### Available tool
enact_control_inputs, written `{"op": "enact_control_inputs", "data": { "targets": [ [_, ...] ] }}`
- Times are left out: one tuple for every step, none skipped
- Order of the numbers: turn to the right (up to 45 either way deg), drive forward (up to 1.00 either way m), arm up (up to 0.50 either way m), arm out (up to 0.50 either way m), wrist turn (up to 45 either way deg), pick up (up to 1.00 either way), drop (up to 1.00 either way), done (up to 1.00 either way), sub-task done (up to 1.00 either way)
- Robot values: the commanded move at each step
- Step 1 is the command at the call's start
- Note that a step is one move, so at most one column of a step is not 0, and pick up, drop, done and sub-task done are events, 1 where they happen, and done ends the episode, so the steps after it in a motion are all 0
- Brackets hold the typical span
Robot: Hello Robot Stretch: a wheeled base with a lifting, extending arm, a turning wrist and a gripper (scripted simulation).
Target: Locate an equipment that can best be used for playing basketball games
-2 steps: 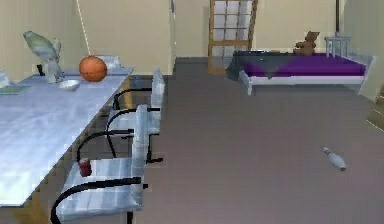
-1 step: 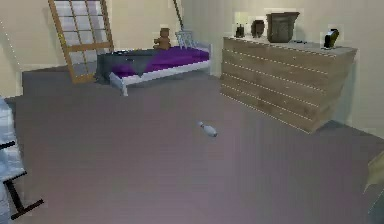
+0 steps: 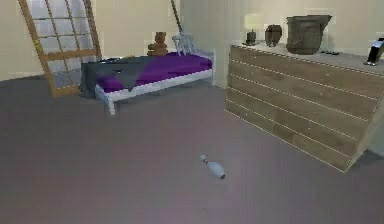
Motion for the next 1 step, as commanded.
{"op": "enact_control_inputs", "data": {
  "targets": [
    [-33.0, 0.00, 0.00, 0.00, 0.0, 0.00, 0.00, 0.00, 0.00]
  ]
}}
